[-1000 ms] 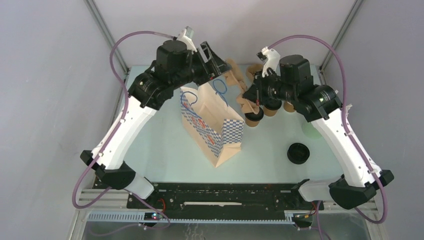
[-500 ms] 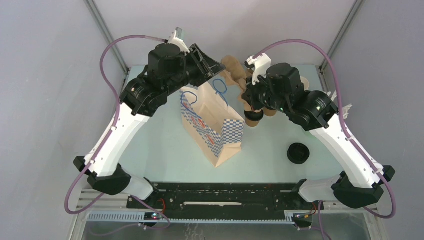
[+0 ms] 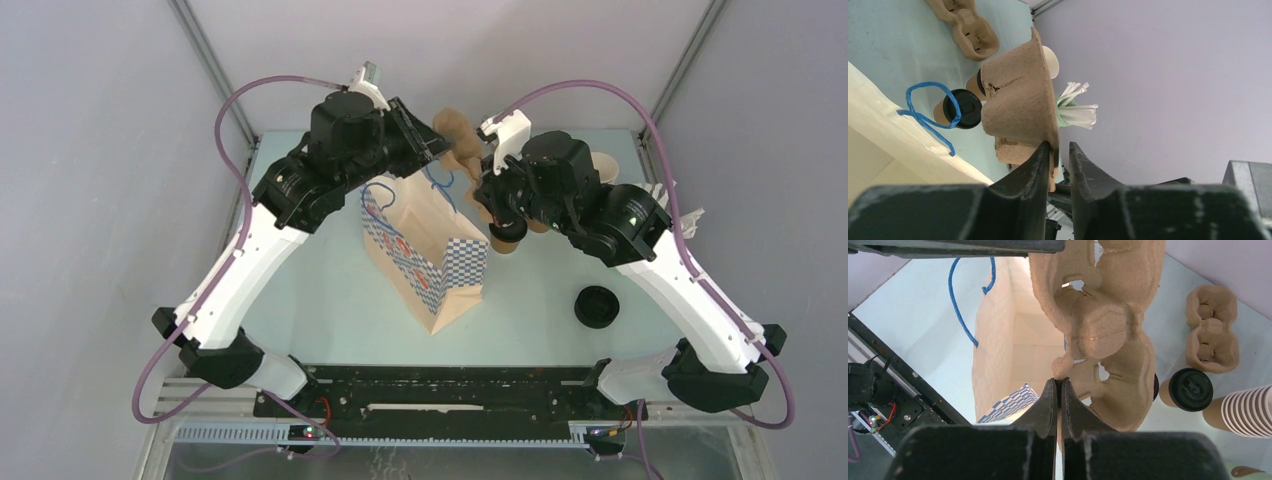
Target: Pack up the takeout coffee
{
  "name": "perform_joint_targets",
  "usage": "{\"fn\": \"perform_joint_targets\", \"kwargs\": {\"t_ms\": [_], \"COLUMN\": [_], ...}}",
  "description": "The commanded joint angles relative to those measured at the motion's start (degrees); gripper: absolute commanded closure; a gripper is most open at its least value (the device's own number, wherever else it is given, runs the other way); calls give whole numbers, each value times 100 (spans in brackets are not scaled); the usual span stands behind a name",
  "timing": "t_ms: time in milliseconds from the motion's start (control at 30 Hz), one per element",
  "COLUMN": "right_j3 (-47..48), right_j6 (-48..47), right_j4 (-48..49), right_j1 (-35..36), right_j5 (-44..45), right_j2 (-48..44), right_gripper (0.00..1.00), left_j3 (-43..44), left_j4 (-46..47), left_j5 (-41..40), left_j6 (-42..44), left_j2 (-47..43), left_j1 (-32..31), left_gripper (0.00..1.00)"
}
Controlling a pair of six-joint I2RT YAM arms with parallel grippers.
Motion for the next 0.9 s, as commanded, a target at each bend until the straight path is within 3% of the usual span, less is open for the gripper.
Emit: {"fn": "perform_joint_targets", "kwargs": {"t_ms": [0,100,133,300,367,467,533,633,800,867], "right_j3": [197,179,161,-184,-360,-434,-443,-436,-599,-749], "right_j6": [-102,-102,-102,-568,-703,-993,-917,51,2365,3545], "right_j4": [52,44,47,79,132,206,351,672,1005,1101], "right_j1": [186,247,247,124,-110,-596,-721,-822,-1014,-1029], "right_j5": [117,94,77,-202,-506,-1684,-1588,-1185,-1210,-816], "right_j2": [41,50,44,-328,-577,-900,-1073,-1237,-1344,-1350], "right_gripper": [100,100,96,36,26,22,15,9,6,1], "left_j3": [-60,-97,-99,-130,-150,-172,-245,-575,-1316,-1558], "left_j4": [227,210,195,301,351,310,372,723,1582,1906], "left_j5": [63,109,111,524,752,899,932,935,802,690], "left_j6": [90,192,265,701,839,957,1029,1016,960,984], "left_j2": [-40,-53,-69,-180,-226,-285,-359,-557,-981,-1114], "left_j1": [-33,-33,-28,34,68,100,108,113,111,100], "left_gripper": [79,99,100,100,100,100,100,100,100,100]}}
